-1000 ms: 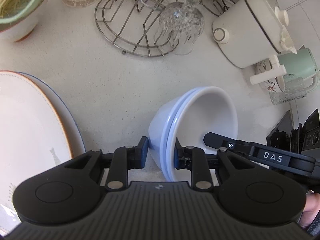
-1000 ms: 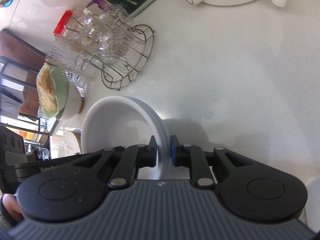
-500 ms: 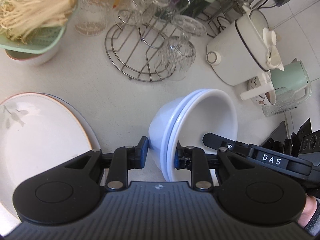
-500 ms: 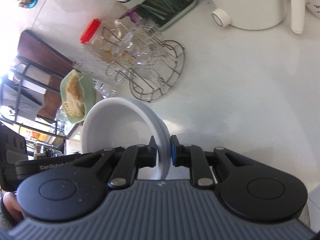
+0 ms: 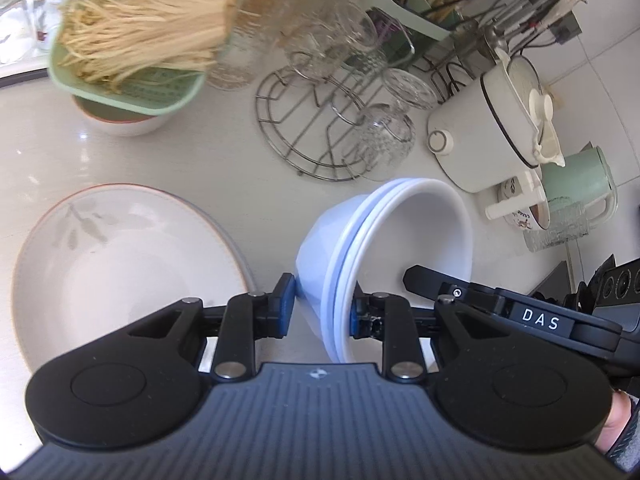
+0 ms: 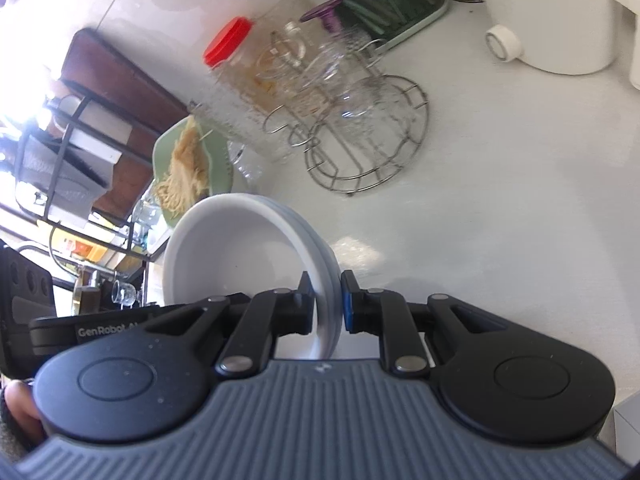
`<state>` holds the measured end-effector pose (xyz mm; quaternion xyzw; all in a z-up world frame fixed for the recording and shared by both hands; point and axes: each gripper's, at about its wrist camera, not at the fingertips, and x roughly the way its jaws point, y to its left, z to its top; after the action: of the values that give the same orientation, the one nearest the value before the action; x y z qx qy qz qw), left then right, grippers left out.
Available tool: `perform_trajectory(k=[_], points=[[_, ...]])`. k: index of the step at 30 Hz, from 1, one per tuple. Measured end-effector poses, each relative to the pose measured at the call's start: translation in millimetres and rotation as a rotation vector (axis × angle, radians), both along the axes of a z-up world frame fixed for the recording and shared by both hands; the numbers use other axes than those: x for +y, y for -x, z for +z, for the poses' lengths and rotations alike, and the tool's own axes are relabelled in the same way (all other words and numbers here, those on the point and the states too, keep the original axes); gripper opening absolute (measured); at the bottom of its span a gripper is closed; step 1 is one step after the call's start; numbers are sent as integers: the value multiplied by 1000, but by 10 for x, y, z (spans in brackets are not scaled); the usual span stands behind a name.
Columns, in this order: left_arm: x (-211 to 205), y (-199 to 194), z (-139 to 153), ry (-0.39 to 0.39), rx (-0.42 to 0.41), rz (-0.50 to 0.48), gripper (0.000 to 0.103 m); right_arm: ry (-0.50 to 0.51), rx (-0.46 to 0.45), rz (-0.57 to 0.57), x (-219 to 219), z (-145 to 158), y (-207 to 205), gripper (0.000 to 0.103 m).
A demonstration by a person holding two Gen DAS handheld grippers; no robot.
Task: Organize plates and bowls
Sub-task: 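Carry the nested bowls onto the leaf-pattern plate stack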
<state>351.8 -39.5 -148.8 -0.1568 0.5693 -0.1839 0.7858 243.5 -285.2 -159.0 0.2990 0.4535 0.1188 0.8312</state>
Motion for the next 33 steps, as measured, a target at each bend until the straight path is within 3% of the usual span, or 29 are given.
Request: perform_trajectory(k=[20, 33], points=[[1161, 349, -158, 14, 12, 144, 29, 22, 26, 142, 1097, -83, -110, 17], [1517, 282, -440, 19, 58, 104, 29, 111, 88, 137, 1545, -250, -156, 17]])
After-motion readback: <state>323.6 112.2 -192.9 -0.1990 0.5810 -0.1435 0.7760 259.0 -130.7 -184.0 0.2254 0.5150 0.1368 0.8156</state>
